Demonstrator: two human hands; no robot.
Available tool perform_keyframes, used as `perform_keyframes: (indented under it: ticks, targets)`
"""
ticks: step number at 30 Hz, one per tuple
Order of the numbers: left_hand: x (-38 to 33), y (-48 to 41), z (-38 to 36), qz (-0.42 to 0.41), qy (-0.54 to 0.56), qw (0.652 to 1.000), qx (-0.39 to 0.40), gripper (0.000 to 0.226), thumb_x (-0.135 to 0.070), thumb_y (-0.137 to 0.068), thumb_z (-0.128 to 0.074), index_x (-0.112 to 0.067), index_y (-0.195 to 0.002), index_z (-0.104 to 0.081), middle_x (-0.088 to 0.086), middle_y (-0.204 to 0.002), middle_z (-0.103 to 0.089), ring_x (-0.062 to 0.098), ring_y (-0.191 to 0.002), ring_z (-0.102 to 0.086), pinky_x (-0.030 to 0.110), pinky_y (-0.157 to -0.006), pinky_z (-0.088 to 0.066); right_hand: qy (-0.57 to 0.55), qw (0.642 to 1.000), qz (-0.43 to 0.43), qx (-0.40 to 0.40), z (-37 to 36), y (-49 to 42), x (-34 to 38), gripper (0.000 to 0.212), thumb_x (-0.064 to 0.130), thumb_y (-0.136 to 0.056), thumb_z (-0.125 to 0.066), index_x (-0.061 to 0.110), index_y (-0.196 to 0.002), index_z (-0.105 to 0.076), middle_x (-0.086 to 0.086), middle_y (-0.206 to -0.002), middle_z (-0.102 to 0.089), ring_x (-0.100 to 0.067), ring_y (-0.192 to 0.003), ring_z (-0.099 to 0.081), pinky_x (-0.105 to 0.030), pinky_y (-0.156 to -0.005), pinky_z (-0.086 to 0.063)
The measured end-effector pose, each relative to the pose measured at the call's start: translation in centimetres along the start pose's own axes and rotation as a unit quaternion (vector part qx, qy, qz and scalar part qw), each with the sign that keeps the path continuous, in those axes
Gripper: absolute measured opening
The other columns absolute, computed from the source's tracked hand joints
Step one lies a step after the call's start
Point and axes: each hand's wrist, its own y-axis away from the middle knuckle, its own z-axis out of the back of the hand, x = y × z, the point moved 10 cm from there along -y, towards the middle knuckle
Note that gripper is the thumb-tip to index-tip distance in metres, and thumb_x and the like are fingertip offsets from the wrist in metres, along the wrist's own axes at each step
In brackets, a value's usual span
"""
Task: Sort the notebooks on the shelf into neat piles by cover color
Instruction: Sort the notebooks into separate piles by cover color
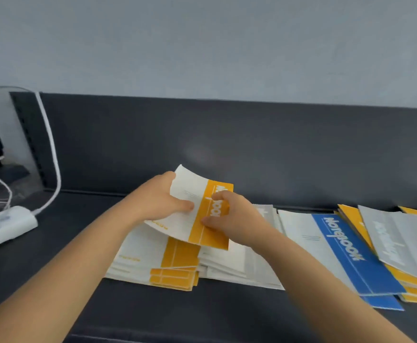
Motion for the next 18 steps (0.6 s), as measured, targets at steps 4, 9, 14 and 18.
perform_keyframes:
  ticks: [4,9,14,18]
  targets:
    - [6.3,0.2,-2.1,0.064,-0.188,0.977,0.079,0.075,-0.054,-0.092,-0.053,-0.015,-0.150,-0.024,0.008,-0.161,-0.008,0.023,-0.144,-0.021,0.036,-0.108,-0.033,0.164,0.984,0.030,0.059,-5.4,-1.0,1.5,0.047,0.041,-0.094,-0.050,0.022,-0.137,-0.042,-0.004,-0.136,-0.049,-0.025,-0.123,-0.048,-0.033,-0.092,-0.043]
    - [10.0,0.4,-5.2,0.069,-0.297,0.940,0.155,0.076,-0.060,-0.098,-0.013,-0.014,-0.154,0.012,0.003,-0.160,0.023,0.020,-0.146,0.022,0.040,-0.121,0.001,0.313,0.938,0.070,0.129,-8.1,-0.9,0.5,0.051,0.046,-0.101,-0.022,0.022,-0.145,-0.031,-0.003,-0.155,-0.025,-0.022,-0.146,-0.013,-0.054,-0.115,0.009]
    - [3.5,-0.8,-4.7,0.003,-0.291,0.955,0.051,0.074,-0.061,-0.097,-0.010,-0.015,-0.155,-0.010,0.007,-0.163,-0.006,0.023,-0.150,0.003,0.040,-0.121,-0.007,0.262,0.961,0.072,0.055,-0.9,-0.2,-0.9,0.055,0.051,-0.098,-0.035,0.025,-0.147,-0.032,-0.001,-0.159,-0.014,-0.017,-0.148,-0.004,-0.037,-0.118,-0.009]
    - [-6.0,-1.0,-7.6,-0.075,-0.207,0.976,-0.001,0.063,-0.059,-0.098,-0.022,-0.015,-0.139,-0.041,0.000,-0.149,-0.041,0.020,-0.141,-0.029,0.034,-0.109,-0.028,0.295,0.955,-0.005,0.006,7.8,1.6,-7.0,0.056,0.050,-0.096,-0.041,0.022,-0.144,-0.036,-0.003,-0.151,-0.032,-0.020,-0.142,-0.022,-0.033,-0.111,-0.025]
